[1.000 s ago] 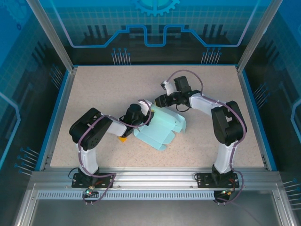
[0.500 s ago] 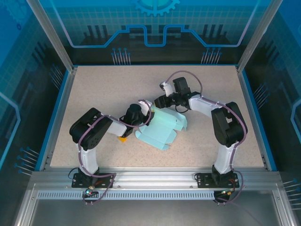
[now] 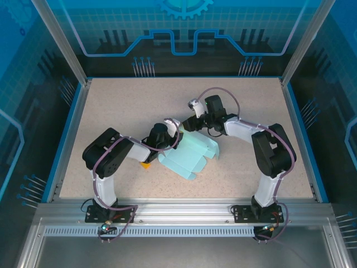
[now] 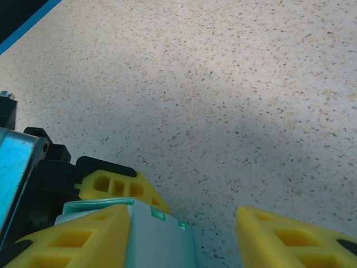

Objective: Fold the paper box

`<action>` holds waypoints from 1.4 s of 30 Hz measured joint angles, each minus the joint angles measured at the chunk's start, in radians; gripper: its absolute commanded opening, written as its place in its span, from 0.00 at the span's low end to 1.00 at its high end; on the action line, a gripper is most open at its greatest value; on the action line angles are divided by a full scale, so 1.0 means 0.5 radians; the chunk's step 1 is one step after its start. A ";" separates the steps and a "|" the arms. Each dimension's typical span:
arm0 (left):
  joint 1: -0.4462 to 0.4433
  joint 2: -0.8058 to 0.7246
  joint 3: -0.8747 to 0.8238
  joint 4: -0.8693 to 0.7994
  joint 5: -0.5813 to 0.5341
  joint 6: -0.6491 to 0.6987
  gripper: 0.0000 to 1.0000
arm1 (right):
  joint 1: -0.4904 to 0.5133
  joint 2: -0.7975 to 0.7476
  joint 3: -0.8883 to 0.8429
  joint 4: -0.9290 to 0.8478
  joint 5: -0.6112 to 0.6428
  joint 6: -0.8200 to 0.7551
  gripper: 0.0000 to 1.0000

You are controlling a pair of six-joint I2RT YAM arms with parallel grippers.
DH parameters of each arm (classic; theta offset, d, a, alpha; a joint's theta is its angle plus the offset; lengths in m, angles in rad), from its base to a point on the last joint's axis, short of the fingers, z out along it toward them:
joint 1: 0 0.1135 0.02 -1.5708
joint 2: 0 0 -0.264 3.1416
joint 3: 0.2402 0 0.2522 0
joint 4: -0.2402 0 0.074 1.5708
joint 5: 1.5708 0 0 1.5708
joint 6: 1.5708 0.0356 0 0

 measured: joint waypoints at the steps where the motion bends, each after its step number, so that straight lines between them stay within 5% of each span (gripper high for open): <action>1: 0.000 0.000 0.000 0.000 0.000 0.003 0.12 | 0.001 0.000 -0.002 0.012 0.003 0.001 0.54; 9: -0.008 0.000 0.000 0.001 0.001 0.018 0.04 | -0.031 0.000 0.011 -0.023 -0.065 0.079 0.56; 29: -0.019 -0.001 0.001 0.000 -0.001 0.049 0.04 | -0.150 -0.001 -0.010 -0.190 -0.385 0.369 0.62; 42: -0.019 -0.001 0.000 0.000 -0.002 0.064 0.19 | -0.135 -0.029 -0.037 -0.211 -0.317 0.251 0.60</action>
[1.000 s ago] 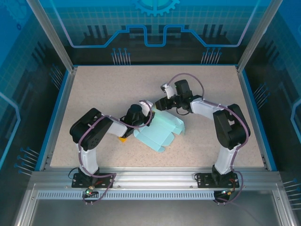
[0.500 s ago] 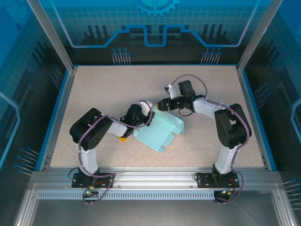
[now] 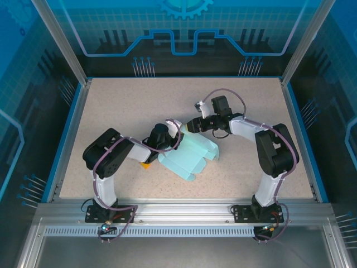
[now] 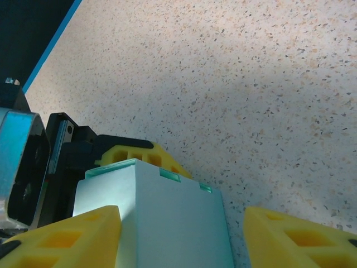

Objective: Fold the paper box

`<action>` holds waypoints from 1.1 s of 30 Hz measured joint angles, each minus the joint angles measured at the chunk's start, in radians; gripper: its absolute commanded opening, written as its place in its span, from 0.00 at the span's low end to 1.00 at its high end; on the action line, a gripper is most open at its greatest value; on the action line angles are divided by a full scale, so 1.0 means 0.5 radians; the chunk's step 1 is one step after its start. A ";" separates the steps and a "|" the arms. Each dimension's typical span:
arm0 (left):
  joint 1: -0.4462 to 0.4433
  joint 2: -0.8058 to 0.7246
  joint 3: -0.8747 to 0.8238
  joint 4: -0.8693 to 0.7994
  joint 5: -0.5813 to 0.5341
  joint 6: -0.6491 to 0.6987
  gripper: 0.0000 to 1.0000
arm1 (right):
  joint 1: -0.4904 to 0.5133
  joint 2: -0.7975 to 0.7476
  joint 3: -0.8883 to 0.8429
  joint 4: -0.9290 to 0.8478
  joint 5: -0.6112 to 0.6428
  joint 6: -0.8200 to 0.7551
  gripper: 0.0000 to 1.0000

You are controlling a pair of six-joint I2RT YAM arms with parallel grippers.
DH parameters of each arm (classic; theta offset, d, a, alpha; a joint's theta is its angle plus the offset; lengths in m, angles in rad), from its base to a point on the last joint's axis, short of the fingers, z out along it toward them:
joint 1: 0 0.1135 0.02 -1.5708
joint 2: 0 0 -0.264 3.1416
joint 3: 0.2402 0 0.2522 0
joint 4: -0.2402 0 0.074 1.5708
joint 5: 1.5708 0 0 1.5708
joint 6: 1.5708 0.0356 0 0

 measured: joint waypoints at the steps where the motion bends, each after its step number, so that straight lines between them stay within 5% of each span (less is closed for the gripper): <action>1: 0.001 0.000 0.000 0.000 0.000 0.000 0.20 | 0.004 -0.004 -0.005 -0.002 0.009 -0.012 0.59; 7: 0.000 0.000 0.000 -0.001 0.001 0.001 0.19 | 0.031 -0.028 -0.005 -0.023 0.085 -0.072 0.59; 20: 0.000 0.000 0.001 -0.005 -0.014 0.050 0.00 | 0.041 -0.033 0.029 -0.059 0.125 -0.098 0.60; 33: -0.007 -0.034 0.067 -0.190 -0.174 -0.066 0.00 | -0.075 -0.378 -0.103 -0.205 0.089 -0.023 0.62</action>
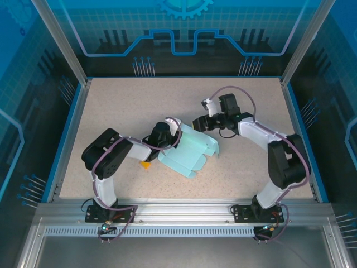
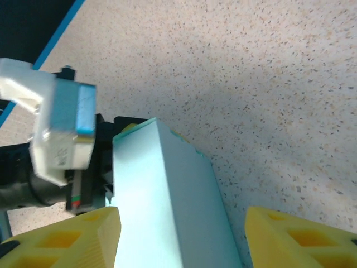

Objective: Fold the paper box

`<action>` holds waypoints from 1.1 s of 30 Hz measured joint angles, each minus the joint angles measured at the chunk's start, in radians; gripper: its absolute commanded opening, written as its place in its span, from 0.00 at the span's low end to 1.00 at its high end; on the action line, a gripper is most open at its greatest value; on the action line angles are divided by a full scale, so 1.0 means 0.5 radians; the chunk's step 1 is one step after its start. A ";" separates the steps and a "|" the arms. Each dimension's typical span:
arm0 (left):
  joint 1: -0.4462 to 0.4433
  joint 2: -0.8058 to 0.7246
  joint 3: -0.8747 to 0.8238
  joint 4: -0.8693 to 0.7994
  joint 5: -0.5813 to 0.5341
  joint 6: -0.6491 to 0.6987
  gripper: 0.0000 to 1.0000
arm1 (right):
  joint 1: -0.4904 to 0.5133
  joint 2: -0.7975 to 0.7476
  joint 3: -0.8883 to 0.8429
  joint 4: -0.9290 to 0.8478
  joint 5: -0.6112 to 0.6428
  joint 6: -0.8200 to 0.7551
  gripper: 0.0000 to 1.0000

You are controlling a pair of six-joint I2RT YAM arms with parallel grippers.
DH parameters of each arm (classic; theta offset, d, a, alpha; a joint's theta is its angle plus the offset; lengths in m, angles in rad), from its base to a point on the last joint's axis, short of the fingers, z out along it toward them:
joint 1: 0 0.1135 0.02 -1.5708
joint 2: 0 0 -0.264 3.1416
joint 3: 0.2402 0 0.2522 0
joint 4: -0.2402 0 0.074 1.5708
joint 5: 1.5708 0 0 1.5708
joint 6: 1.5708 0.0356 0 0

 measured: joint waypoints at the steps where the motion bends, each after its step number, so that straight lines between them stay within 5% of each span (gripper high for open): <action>1: 0.000 -0.011 0.000 -0.021 -0.017 -0.012 0.00 | -0.005 -0.051 -0.034 -0.002 0.000 0.002 0.62; 14: 0.027 -0.223 0.127 -0.614 -0.184 -0.367 0.00 | -0.055 -0.493 -0.162 -0.095 0.292 -0.009 0.69; 18: 0.038 -0.280 0.237 -0.839 -0.280 -0.453 0.00 | 0.111 -0.581 -0.081 -0.254 0.530 -0.050 0.70; 24: 0.040 -0.318 0.344 -1.058 -0.359 -0.566 0.00 | 0.373 -0.521 0.111 -0.427 0.888 -0.047 0.69; 33: 0.040 -0.340 0.378 -1.217 -0.388 -0.632 0.00 | 0.475 -0.230 0.198 -0.554 1.159 0.027 0.65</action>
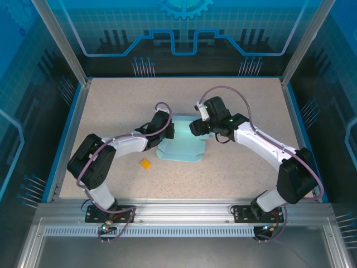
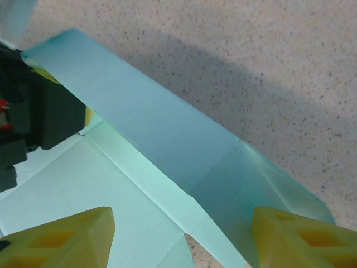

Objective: Fold the paper box

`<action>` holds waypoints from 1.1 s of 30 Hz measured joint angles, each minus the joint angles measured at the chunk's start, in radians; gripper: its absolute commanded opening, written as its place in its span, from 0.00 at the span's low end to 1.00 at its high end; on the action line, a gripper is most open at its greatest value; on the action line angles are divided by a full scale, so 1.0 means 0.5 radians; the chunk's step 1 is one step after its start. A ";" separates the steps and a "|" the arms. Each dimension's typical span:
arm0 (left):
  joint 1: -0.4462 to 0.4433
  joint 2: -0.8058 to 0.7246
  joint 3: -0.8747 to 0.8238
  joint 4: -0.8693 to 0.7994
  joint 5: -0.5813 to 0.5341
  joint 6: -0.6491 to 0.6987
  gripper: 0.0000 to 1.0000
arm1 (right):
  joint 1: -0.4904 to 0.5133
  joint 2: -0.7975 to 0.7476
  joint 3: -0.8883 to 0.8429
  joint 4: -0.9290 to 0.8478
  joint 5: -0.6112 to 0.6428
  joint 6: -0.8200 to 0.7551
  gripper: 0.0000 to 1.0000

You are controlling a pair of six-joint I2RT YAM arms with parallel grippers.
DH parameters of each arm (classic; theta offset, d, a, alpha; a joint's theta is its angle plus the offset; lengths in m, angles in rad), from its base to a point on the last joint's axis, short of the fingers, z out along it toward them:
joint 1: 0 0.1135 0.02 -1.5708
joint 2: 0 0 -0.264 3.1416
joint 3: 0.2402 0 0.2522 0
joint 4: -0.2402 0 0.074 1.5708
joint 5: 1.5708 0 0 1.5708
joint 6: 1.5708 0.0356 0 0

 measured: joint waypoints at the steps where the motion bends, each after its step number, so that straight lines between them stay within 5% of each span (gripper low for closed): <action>1: 0.000 -0.002 0.002 -0.005 -0.005 -0.002 0.00 | 0.009 0.015 0.002 0.000 0.000 0.016 0.65; 18: 0.014 -0.037 0.014 -0.061 -0.097 -0.018 0.00 | -0.075 0.182 -0.114 0.497 -0.417 0.333 0.64; 33: 0.013 -0.047 0.014 -0.060 -0.104 -0.016 0.00 | -0.161 -0.075 -0.403 0.305 -0.334 0.285 0.70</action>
